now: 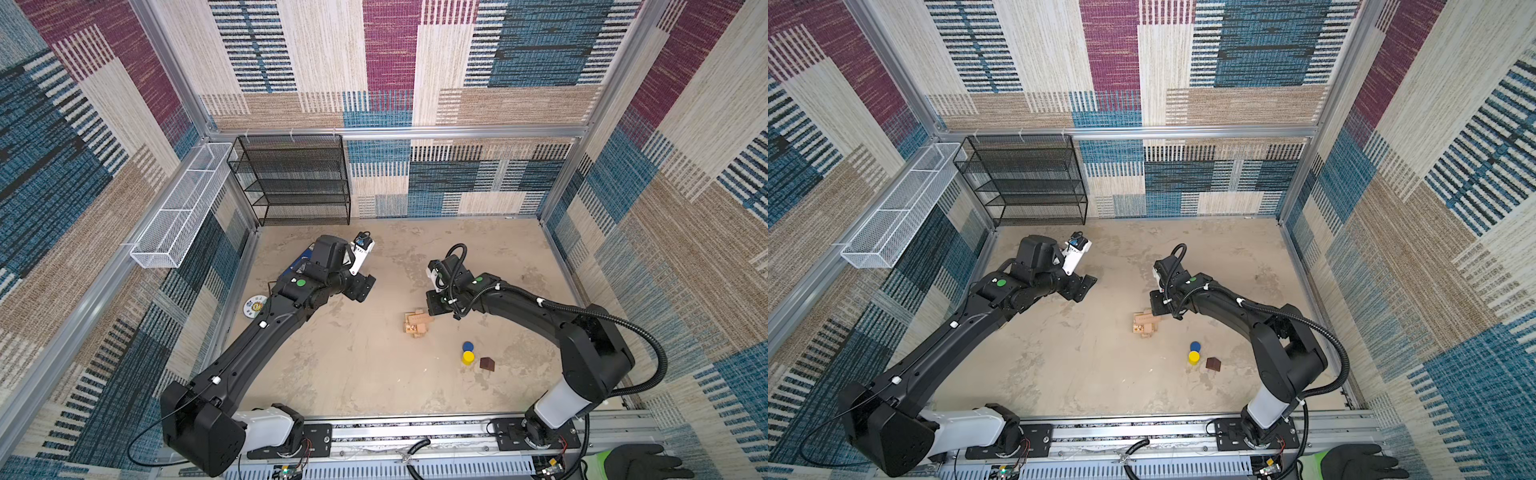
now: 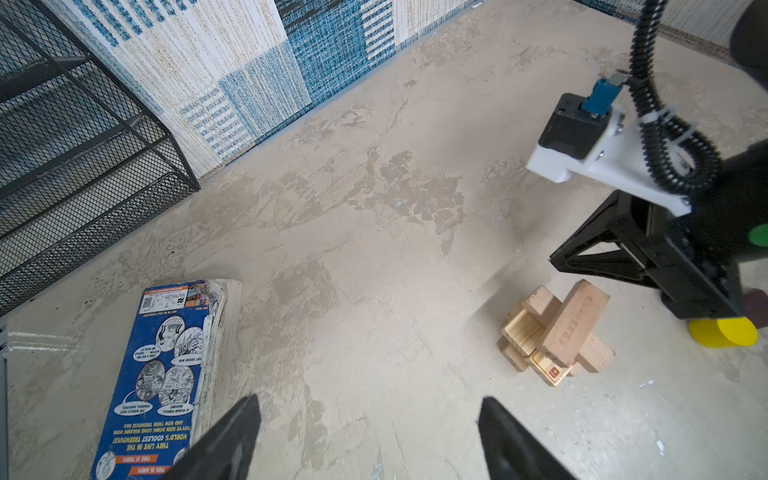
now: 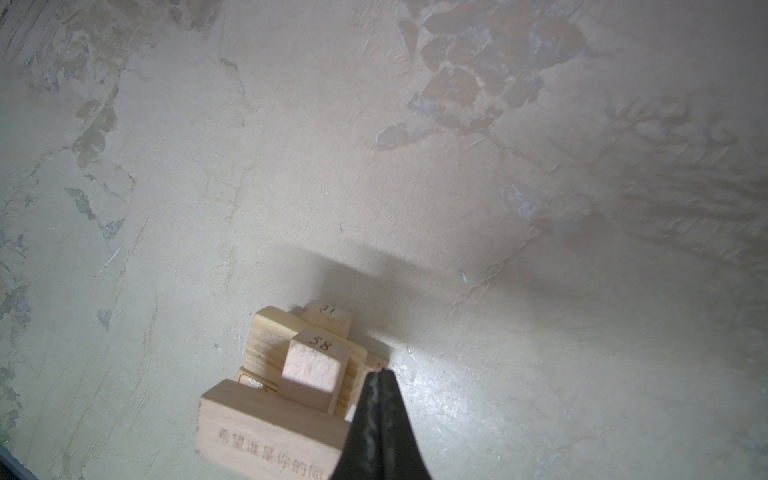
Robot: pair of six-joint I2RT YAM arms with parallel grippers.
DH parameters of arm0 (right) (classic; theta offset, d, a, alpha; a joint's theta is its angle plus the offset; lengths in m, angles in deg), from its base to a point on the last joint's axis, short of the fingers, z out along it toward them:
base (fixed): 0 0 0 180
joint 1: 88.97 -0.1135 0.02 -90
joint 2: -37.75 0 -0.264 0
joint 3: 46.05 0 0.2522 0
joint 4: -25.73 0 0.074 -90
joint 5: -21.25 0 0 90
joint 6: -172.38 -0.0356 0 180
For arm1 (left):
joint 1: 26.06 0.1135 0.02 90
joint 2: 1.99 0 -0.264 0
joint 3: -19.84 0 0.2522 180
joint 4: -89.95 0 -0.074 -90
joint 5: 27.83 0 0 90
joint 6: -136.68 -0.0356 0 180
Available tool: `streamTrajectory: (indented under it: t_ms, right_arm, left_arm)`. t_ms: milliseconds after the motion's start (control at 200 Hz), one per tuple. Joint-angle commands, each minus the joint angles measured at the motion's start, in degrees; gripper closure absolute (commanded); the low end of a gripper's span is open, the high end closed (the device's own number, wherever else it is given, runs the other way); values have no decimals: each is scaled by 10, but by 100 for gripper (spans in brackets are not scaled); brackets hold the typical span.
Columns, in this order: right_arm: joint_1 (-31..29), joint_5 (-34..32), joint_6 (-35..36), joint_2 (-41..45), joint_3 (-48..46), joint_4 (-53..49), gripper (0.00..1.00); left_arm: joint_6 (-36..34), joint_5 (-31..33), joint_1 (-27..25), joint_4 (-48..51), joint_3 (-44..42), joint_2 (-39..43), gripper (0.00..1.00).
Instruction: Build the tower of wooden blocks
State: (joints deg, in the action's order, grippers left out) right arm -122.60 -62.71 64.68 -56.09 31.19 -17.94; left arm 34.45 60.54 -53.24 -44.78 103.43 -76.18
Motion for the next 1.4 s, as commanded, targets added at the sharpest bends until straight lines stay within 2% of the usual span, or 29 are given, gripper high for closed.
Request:
streamTrajectory:
  t_ms: [0, 1397]
  right_arm:
    - [0, 9, 2, 0, 3, 2, 99]
    - [0, 33, 5, 14, 1, -27, 98]
  left_arm:
    - [-2, 5, 0, -3, -1, 4, 14]
    - [-13, 22, 0, -14, -18, 30, 15]
